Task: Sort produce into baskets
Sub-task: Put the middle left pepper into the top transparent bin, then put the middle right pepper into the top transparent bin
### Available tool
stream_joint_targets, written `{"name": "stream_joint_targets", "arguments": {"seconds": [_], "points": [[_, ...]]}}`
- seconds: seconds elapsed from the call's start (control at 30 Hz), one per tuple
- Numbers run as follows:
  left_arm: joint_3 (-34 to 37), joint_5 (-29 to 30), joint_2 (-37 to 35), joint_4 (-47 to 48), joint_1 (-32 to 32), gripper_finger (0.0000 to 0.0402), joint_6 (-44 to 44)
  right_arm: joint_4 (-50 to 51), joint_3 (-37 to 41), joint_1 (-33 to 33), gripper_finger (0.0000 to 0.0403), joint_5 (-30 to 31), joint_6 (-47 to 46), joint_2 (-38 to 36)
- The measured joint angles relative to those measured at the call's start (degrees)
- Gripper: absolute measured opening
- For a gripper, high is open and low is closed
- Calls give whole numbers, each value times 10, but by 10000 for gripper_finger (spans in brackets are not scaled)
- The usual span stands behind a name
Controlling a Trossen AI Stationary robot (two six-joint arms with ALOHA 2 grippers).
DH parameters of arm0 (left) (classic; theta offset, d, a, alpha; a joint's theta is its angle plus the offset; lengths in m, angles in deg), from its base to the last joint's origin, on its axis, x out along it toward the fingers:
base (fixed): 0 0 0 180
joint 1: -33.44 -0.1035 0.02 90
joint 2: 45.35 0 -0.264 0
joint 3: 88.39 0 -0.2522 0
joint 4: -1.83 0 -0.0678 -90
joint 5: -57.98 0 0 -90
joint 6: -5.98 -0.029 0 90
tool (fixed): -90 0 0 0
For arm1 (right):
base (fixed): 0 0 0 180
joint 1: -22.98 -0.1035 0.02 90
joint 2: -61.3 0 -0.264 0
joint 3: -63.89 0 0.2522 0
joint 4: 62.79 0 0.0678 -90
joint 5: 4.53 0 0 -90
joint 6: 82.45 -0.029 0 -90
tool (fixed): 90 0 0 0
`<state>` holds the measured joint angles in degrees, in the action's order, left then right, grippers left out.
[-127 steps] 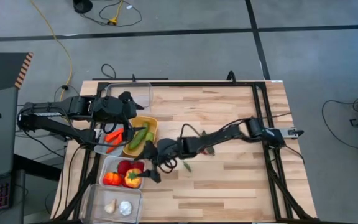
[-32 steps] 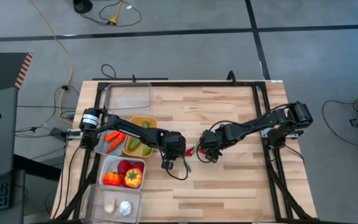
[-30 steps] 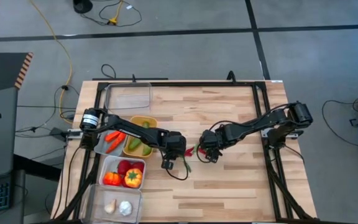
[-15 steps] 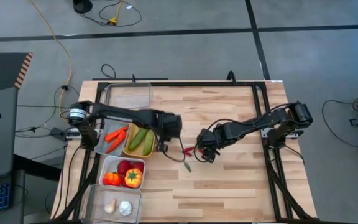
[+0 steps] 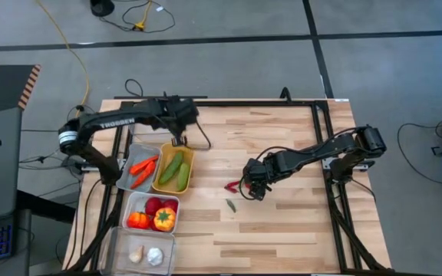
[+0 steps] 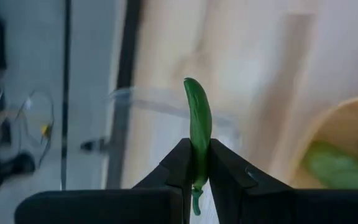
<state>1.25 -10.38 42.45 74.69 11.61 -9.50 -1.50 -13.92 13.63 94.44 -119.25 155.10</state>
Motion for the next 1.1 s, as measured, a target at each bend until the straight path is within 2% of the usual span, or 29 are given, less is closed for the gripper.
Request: {"name": "stream_joint_targets", "arguments": {"seconds": [0.23, 0.37, 0.73, 0.9, 1.1], "points": [[0, -4, -4, 22, -76, 30, 11, 0, 0, 0, 388, 0, -11, 0], [0, -1, 0, 22, -98, 49, 1, 0, 0, 0, 388, 0, -11, 0], [0, 1, 5, 20, -106, 160, 1, -7, 0, 0, 388, 0, -9, 0], [0, -5, 5, 19, -106, 169, 1, -20, 0, -13, 388, 0, -10, 2], [0, -9, 5, 19, -106, 170, 2, -15, 1, -19, 388, 3, -79, 2]]}}
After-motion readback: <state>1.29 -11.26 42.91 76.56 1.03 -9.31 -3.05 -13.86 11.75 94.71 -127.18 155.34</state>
